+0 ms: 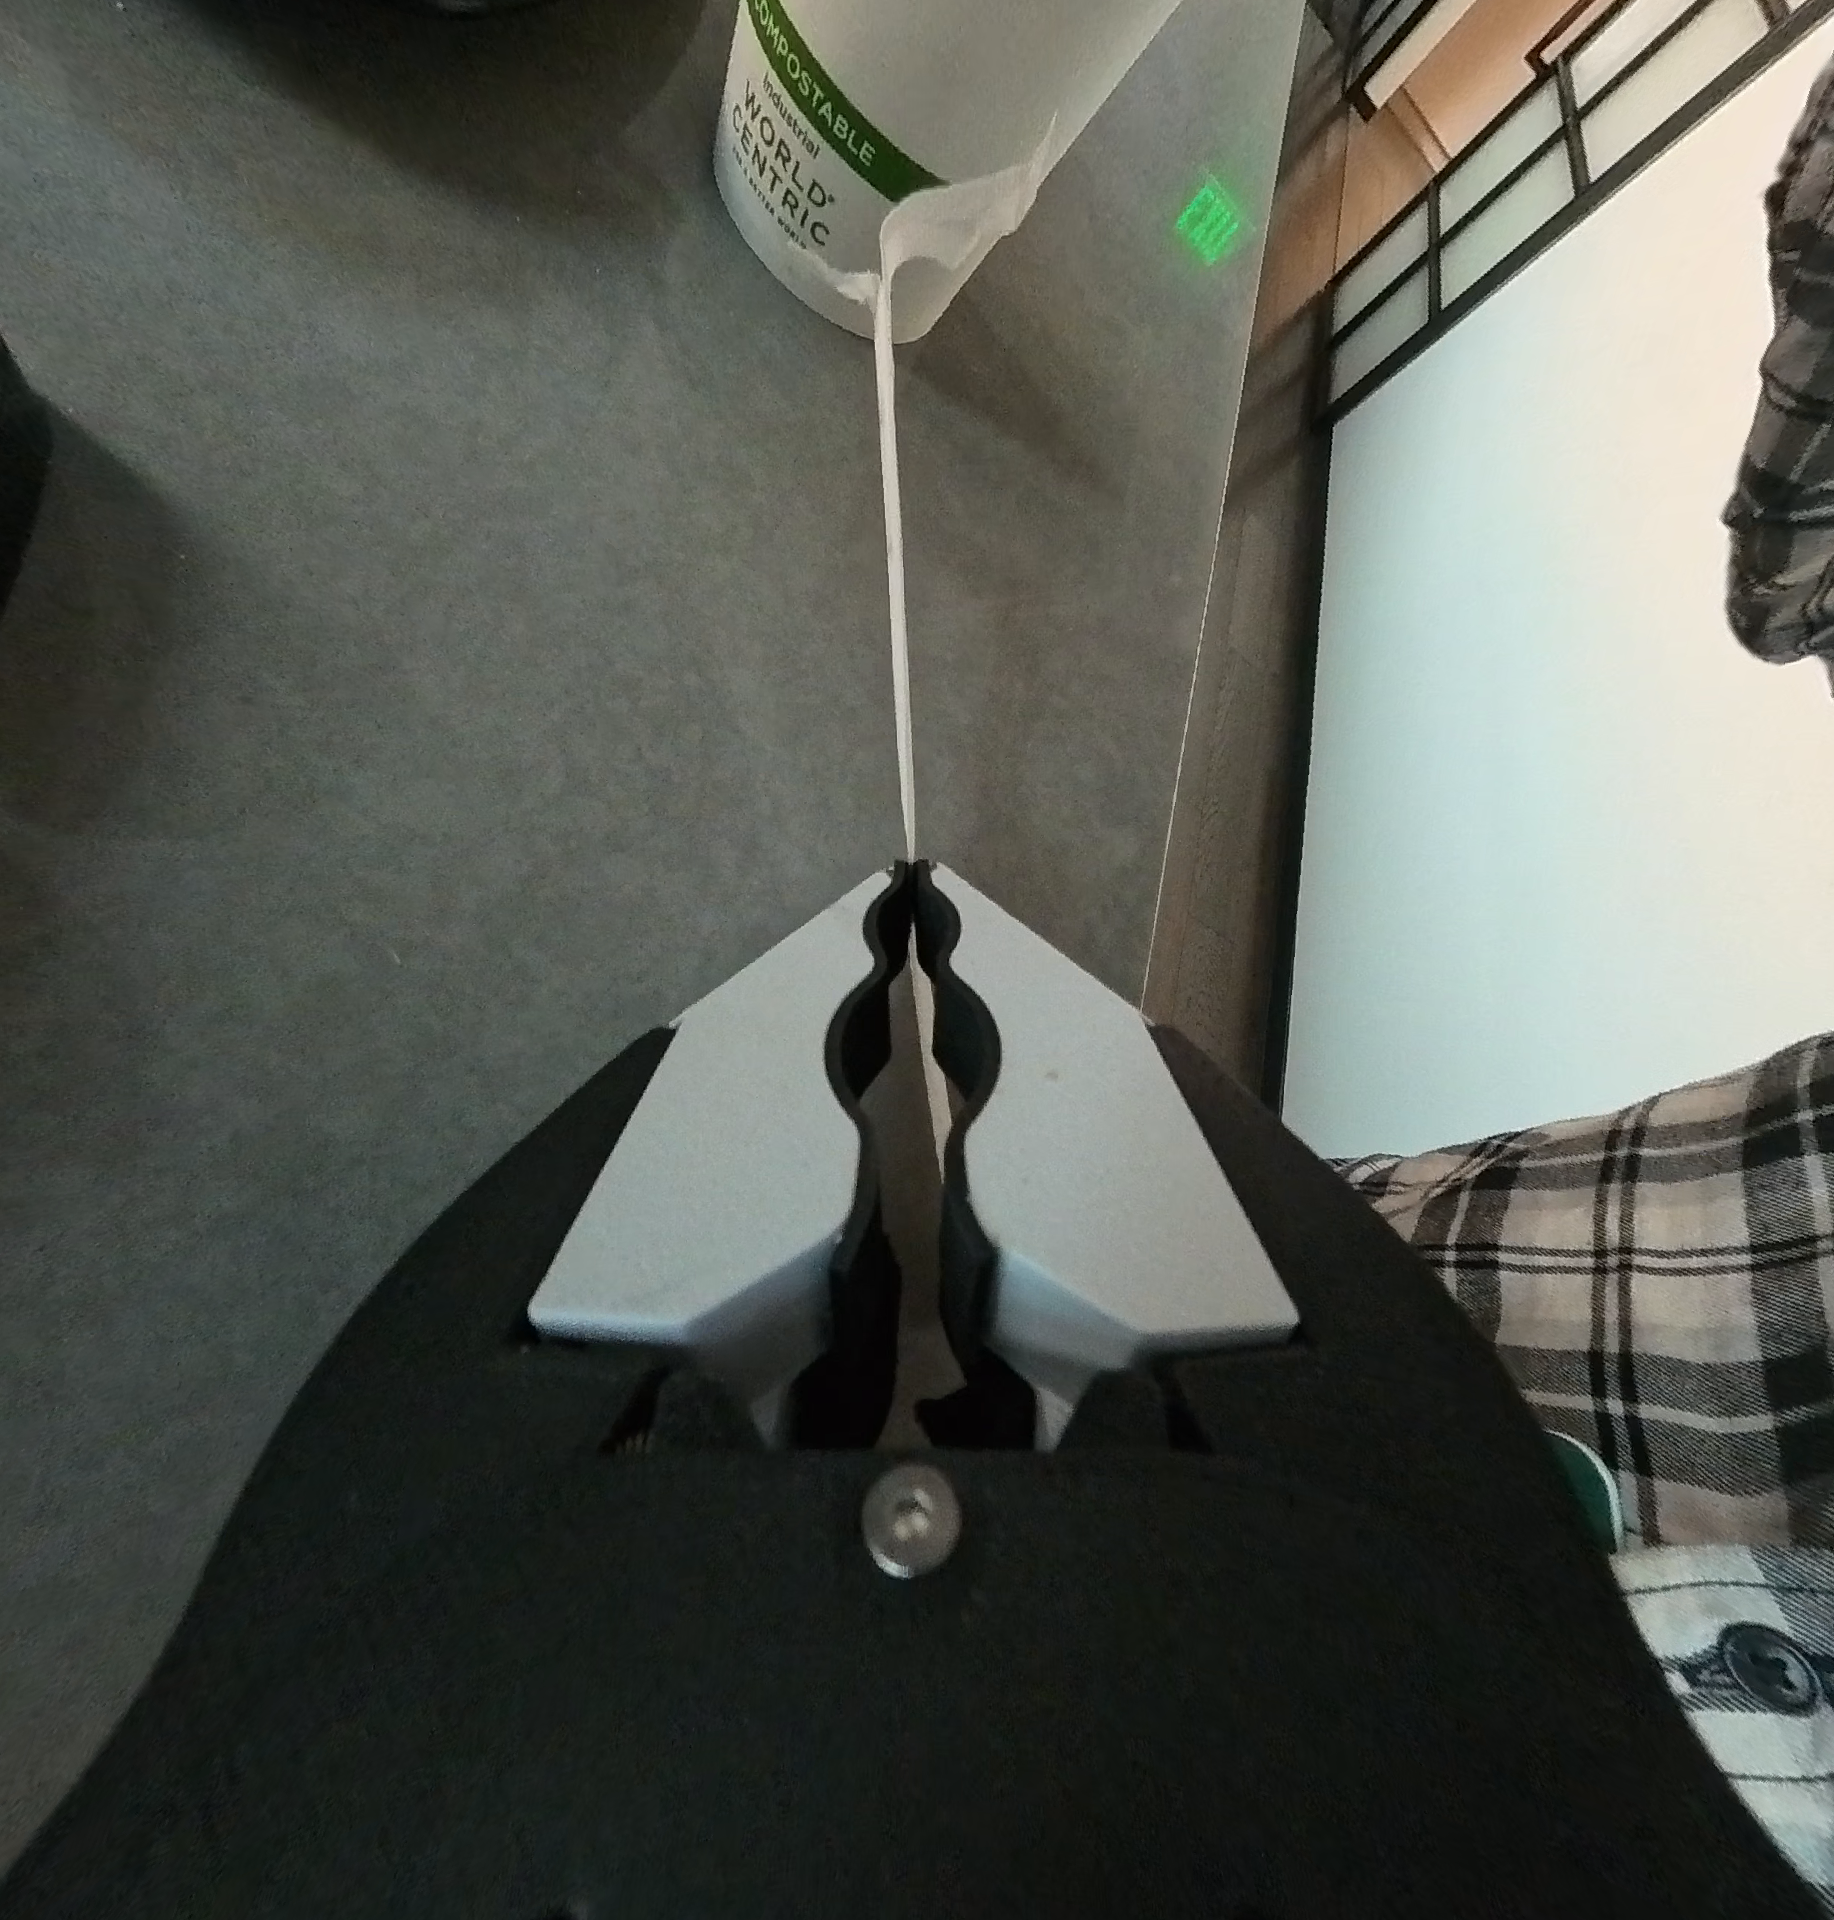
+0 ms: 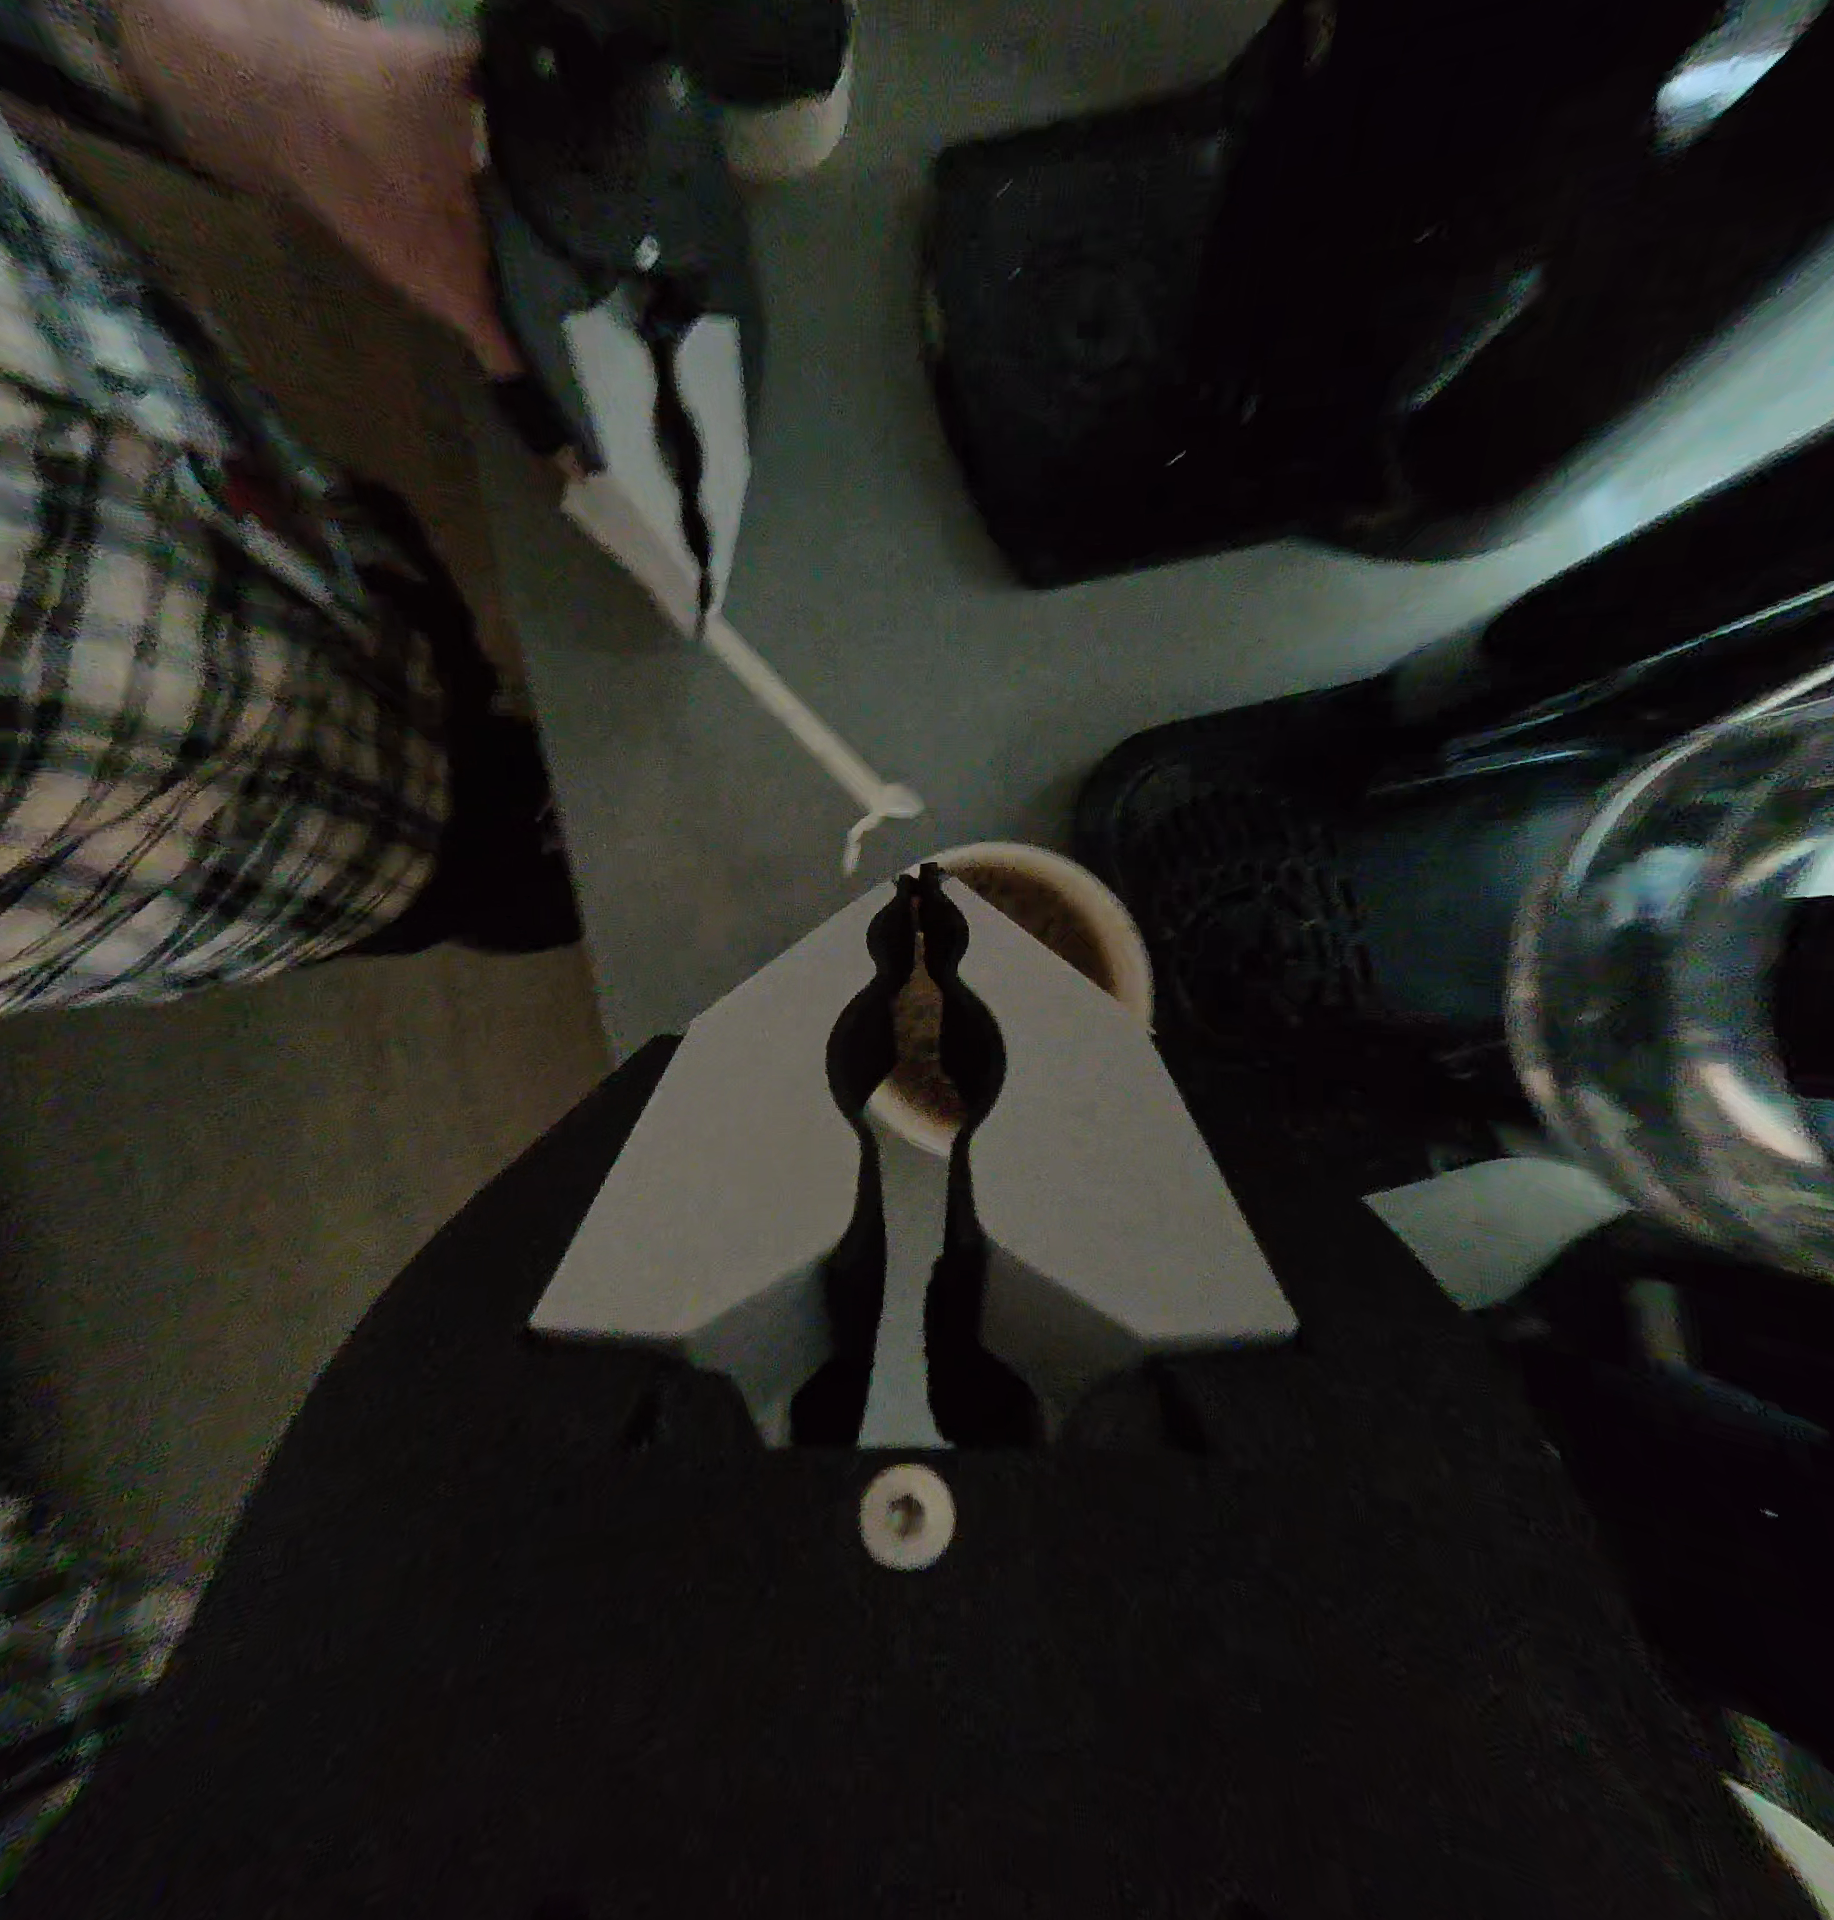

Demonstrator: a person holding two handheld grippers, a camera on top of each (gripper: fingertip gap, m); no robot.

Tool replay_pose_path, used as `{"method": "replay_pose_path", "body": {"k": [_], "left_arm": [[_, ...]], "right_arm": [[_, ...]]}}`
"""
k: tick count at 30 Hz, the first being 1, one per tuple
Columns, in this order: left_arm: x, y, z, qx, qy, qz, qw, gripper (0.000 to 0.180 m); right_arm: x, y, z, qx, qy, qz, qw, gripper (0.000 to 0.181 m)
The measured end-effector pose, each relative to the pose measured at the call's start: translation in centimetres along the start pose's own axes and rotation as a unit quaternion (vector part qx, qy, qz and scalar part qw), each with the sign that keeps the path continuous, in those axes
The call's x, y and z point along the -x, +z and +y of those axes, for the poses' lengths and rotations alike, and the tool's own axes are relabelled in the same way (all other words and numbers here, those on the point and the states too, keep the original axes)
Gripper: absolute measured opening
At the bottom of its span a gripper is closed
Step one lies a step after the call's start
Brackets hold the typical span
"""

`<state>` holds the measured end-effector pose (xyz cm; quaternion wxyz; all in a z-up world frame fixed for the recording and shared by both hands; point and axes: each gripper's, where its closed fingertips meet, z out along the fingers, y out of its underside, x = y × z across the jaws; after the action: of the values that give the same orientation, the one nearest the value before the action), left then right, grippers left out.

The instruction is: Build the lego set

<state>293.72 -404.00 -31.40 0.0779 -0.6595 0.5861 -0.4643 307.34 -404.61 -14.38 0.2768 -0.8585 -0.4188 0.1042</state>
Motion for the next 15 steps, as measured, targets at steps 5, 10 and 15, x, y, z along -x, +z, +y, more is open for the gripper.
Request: {"method": "replay_pose_path", "body": {"k": [5,10,15], "left_arm": [[0.0,0.0,0.0,-0.001,0.001,-0.001,1.0,0.0],[0.0,0.1,0.0,0.0,0.001,-0.001,1.0,0.0],[-0.1,0.0,-0.1,-0.003,0.004,0.001,1.0,0.0]], "right_arm": [[-1.5,-0.2,2.5,0.048,0.035,0.035,0.998,0.0],[-3.3,-0.7,0.8,0.011,0.047,0.088,0.995,0.0],[-0.6,-0.4,0.3,-0.012,0.026,0.022,0.999,0.0]]}}
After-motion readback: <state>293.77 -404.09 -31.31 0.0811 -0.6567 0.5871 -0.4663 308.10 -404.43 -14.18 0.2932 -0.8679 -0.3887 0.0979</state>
